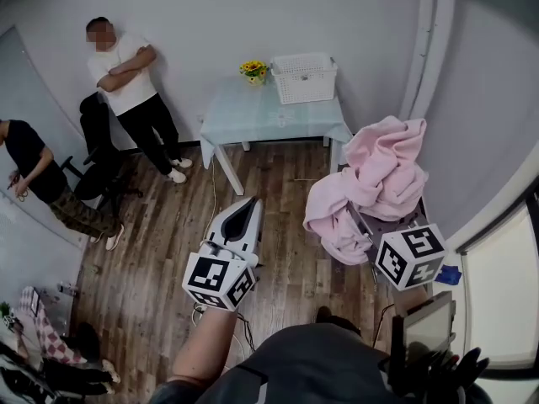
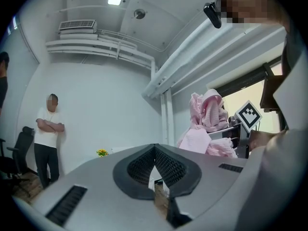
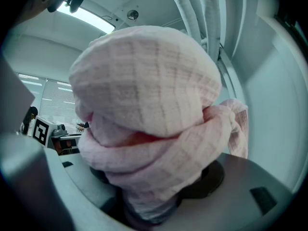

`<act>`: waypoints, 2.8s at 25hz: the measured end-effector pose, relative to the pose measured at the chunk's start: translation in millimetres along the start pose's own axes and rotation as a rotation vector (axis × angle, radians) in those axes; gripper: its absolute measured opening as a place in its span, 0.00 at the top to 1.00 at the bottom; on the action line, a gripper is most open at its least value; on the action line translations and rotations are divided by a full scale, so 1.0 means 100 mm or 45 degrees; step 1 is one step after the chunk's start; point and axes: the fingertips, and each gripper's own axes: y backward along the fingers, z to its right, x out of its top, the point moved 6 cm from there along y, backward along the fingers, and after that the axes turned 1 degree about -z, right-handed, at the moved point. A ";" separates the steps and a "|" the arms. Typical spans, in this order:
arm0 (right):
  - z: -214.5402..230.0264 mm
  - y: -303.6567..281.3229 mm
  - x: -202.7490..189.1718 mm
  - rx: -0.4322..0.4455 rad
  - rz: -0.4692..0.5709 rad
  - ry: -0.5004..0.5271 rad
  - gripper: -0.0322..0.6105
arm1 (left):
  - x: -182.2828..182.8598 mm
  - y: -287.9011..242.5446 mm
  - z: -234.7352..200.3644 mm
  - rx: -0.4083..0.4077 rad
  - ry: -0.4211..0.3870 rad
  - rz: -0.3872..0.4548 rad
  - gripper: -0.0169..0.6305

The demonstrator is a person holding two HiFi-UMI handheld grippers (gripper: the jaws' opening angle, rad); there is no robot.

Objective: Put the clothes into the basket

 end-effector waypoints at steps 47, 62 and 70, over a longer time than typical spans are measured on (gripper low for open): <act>-0.02 0.03 -0.05 -0.190 -0.058 -0.008 0.45 | -0.02 -0.56 -0.07 -0.228 0.080 -0.034 0.96; -0.04 0.05 0.03 -0.169 0.037 0.027 0.45 | 0.12 -0.63 -0.07 -0.228 0.042 0.074 0.96; -0.03 0.04 -0.01 -0.166 -0.009 -0.006 0.45 | 0.06 -0.67 -0.10 -0.230 0.065 0.005 0.96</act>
